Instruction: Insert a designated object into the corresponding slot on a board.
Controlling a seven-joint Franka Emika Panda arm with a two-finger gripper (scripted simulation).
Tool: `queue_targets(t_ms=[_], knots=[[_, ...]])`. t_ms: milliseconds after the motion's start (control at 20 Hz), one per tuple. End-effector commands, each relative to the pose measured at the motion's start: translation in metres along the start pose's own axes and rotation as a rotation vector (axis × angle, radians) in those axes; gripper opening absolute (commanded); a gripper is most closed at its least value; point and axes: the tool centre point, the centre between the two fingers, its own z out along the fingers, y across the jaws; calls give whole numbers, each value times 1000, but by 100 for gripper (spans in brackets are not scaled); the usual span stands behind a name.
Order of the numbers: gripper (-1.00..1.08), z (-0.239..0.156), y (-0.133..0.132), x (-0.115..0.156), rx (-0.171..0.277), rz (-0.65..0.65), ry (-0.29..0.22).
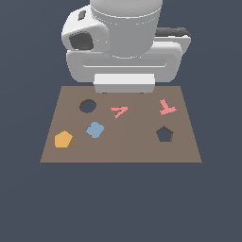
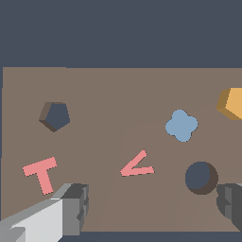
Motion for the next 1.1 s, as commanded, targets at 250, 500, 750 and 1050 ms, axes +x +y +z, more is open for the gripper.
queue_targets(t_ms=[250,500,750,1050], knots=[[100,5,6,4,0,10,0],[100,18,25,14,-1,41,-2],[100,40,56,29,-1,91,-4],[100,75,106,51,0,170,-7]])
